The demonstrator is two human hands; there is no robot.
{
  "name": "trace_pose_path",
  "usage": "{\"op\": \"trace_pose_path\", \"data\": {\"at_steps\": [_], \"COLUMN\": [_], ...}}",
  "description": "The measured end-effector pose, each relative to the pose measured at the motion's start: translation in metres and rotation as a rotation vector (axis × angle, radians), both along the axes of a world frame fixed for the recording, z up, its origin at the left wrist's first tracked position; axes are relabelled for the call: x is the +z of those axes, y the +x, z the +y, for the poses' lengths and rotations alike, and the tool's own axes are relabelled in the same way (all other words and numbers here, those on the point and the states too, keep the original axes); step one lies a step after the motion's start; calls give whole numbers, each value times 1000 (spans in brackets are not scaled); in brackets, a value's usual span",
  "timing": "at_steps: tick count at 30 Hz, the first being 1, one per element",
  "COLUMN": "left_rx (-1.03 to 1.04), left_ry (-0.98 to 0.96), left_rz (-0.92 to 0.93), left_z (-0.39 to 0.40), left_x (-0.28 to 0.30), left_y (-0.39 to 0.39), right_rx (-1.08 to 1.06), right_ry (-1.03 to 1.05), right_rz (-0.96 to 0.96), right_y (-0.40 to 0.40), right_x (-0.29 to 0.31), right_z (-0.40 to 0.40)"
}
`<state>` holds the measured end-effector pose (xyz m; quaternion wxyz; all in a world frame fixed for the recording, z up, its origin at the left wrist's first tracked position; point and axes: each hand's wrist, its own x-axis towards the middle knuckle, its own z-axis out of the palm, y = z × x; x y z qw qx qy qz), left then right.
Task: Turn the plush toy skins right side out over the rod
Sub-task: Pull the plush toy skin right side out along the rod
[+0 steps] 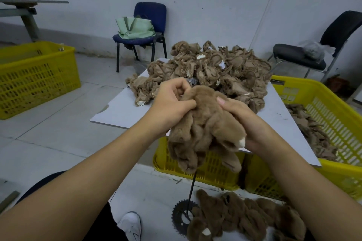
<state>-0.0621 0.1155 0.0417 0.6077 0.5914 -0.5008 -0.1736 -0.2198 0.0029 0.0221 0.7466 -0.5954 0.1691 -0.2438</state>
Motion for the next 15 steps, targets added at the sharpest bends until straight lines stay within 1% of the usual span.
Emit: {"op": "trace_pose_path", "data": {"at_steps": [2, 4, 6, 9, 12, 15], "left_rx": [108, 171, 216, 244, 169, 210], "left_ry": [-35, -64, -99, -85, 42, 75], "left_rz": [-8, 2, -4, 53, 187, 131], "left_z": [-4, -7, -11, -18, -25, -35], "left_x": [-1, -2, -1, 2, 1, -2], "left_y": [1, 2, 4, 8, 12, 15], "right_rx": [4, 7, -2, -27, -71, -75], "right_ry": [-19, -24, 13, 148, 309, 467], "right_rz": [15, 13, 5, -19, -57, -102], "right_y": [2, 6, 11, 16, 24, 29], "right_x": [3, 6, 10, 13, 8, 4], "right_z": [2, 3, 4, 1, -8, -12]}}
